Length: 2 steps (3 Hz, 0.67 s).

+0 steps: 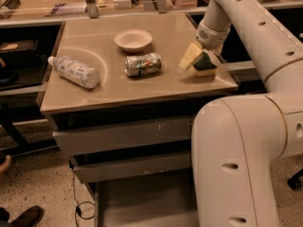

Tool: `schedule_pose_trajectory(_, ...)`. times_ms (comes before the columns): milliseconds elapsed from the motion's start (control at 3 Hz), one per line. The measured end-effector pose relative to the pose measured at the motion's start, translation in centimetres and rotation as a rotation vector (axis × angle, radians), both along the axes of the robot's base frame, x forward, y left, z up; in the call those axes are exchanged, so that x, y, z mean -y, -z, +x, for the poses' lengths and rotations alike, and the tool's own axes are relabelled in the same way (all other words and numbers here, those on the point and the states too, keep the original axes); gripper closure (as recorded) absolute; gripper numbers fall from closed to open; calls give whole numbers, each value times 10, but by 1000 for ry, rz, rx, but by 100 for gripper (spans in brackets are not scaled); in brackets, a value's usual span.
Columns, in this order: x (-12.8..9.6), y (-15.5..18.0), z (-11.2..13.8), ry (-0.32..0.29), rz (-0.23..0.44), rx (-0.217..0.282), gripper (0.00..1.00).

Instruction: Place sponge into bottom drawer

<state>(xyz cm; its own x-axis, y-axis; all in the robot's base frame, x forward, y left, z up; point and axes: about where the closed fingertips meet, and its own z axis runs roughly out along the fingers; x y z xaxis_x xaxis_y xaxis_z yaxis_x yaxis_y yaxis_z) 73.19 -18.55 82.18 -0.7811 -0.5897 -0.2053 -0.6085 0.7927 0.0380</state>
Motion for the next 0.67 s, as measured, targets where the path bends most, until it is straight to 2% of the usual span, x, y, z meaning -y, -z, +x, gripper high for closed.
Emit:
schedule_pose_trajectory(333,2,11,3,4,-4,-13,0)
schedule_pose_trajectory(667,2,11,3,4,-4,-13,19)
